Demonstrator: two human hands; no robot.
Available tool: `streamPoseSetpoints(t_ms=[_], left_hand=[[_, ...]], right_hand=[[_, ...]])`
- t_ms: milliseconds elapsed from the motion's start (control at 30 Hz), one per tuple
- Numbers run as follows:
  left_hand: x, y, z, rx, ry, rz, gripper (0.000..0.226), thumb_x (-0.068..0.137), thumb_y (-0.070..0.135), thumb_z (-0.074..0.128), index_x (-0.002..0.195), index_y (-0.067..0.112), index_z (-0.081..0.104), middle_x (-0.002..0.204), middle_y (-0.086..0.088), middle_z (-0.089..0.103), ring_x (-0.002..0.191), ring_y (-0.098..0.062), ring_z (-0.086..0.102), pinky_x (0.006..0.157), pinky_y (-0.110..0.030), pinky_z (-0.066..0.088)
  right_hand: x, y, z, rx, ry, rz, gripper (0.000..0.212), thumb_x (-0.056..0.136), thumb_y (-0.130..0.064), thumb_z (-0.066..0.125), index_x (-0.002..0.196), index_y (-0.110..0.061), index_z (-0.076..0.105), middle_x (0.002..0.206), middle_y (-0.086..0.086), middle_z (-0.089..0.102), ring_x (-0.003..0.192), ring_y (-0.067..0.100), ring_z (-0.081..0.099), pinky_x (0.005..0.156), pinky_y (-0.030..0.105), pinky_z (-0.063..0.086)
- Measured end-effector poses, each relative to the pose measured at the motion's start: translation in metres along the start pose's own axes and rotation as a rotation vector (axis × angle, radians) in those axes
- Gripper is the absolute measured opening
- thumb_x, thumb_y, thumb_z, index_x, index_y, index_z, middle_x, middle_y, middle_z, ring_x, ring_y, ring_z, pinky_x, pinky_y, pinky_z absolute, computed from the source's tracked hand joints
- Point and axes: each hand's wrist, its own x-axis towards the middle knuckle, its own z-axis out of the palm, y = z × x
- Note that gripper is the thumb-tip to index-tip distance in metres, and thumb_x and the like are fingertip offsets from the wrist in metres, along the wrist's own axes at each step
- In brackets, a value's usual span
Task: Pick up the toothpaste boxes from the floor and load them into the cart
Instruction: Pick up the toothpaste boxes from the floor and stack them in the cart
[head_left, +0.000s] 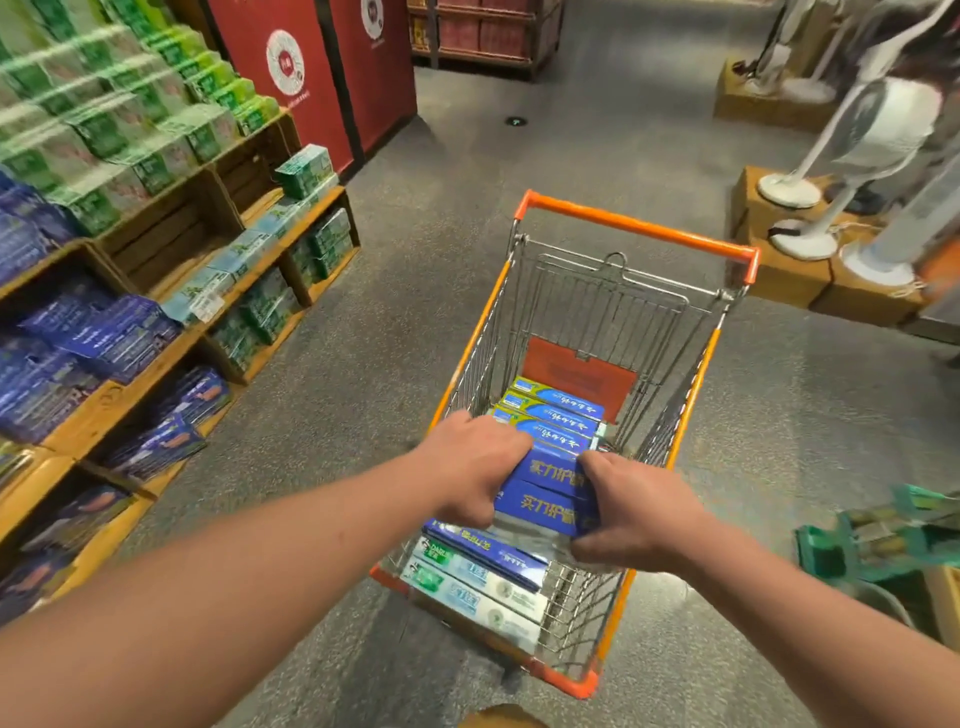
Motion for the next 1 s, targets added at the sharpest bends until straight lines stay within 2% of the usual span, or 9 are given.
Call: streamPoseSetpoints(t_ms=[167, 300, 367, 433, 533, 600, 667, 833, 1000], left_hand=[[0.022, -0.051, 0.019, 0.006, -0.023, 0.166, 0.041, 0.076, 0.037, 0.069, 0.107, 0.024, 0.046, 0.108, 0.002, 0.058, 0.107, -0.026, 0.057, 0.084, -0.039, 0.038], [0.049, -0.1, 0.026, 0.022, 0.012, 0.369, 0.038, 0.079, 0.041, 0.067, 0.106, 0.025, 0.046, 0.107, 0.002, 0.059, 0.106, -0.027, 0.059, 0.083, -0.038, 0.038], [0.058, -0.121, 0.027, 0.021, 0.036, 0.479, 0.037, 0.08, 0.043, 0.067, 0.106, 0.026, 0.046, 0.108, 0.001, 0.06, 0.107, -0.027, 0.059, 0.082, -0.039, 0.038], [0.064, -0.14, 0.028, 0.032, 0.049, 0.597, 0.038, 0.08, 0.044, 0.067, 0.105, 0.026, 0.046, 0.109, 0.0, 0.061, 0.108, -0.028, 0.059, 0.081, -0.038, 0.037], [0.073, -0.161, 0.022, 0.072, 0.074, 0.776, 0.048, 0.077, 0.058, 0.069, 0.105, 0.026, 0.046, 0.11, 0.002, 0.062, 0.108, -0.026, 0.06, 0.076, -0.036, 0.03], [0.077, -0.167, 0.018, 0.123, 0.111, 0.892, 0.058, 0.074, 0.07, 0.066, 0.105, 0.025, 0.047, 0.108, 0.002, 0.062, 0.106, -0.027, 0.06, 0.073, -0.035, 0.028], [0.084, -0.169, 0.018, 0.15, 0.136, 0.986, 0.059, 0.074, 0.07, 0.065, 0.106, 0.025, 0.047, 0.106, 0.002, 0.061, 0.103, -0.027, 0.061, 0.072, -0.035, 0.027], [0.099, -0.166, 0.003, 0.237, 0.074, 1.158, 0.069, 0.072, 0.076, 0.063, 0.109, 0.021, 0.047, 0.104, 0.003, 0.058, 0.098, -0.025, 0.058, 0.072, -0.034, 0.029], [0.139, -0.168, -0.002, 0.366, 0.015, 1.242, 0.062, 0.079, 0.06, 0.067, 0.119, 0.018, 0.045, 0.115, 0.001, 0.056, 0.108, -0.025, 0.054, 0.082, -0.036, 0.035]], right_hand=[[0.028, -0.027, 0.02, 0.045, -0.014, 0.152, 0.055, 0.057, -0.064, 0.059, 0.096, -0.028, 0.043, 0.09, -0.01, 0.054, 0.087, 0.021, 0.061, 0.065, 0.031, 0.047], [0.051, -0.065, 0.024, 0.138, 0.001, 0.381, 0.051, 0.056, -0.061, 0.061, 0.092, -0.03, 0.041, 0.084, -0.011, 0.051, 0.079, 0.018, 0.056, 0.062, 0.03, 0.041], [0.058, -0.09, 0.021, 0.191, 0.02, 0.511, 0.05, 0.056, -0.059, 0.061, 0.094, -0.031, 0.042, 0.086, -0.011, 0.053, 0.083, 0.019, 0.059, 0.062, 0.029, 0.038], [0.064, -0.118, 0.019, 0.215, 0.049, 0.626, 0.051, 0.057, -0.057, 0.062, 0.097, -0.03, 0.045, 0.092, -0.009, 0.058, 0.089, 0.02, 0.064, 0.063, 0.031, 0.042], [0.072, -0.157, 0.012, 0.278, 0.062, 0.806, 0.048, 0.058, -0.053, 0.066, 0.092, -0.028, 0.044, 0.089, -0.008, 0.058, 0.086, 0.023, 0.064, 0.065, 0.033, 0.049], [0.075, -0.18, 0.011, 0.317, 0.087, 0.903, 0.045, 0.06, -0.051, 0.067, 0.089, -0.029, 0.042, 0.087, -0.009, 0.055, 0.088, 0.024, 0.064, 0.064, 0.032, 0.045], [0.078, -0.197, 0.012, 0.333, 0.095, 0.982, 0.045, 0.06, -0.053, 0.066, 0.086, -0.031, 0.037, 0.085, -0.01, 0.05, 0.09, 0.024, 0.064, 0.065, 0.032, 0.043], [0.083, -0.214, 0.009, 0.397, 0.107, 1.174, 0.05, 0.055, -0.057, 0.065, 0.09, -0.031, 0.04, 0.085, -0.011, 0.051, 0.08, 0.018, 0.058, 0.068, 0.035, 0.05], [0.119, -0.205, 0.031, 0.447, 0.163, 1.271, 0.053, 0.055, -0.061, 0.063, 0.093, -0.032, 0.041, 0.089, -0.01, 0.053, 0.083, 0.019, 0.06, 0.067, 0.036, 0.049]])
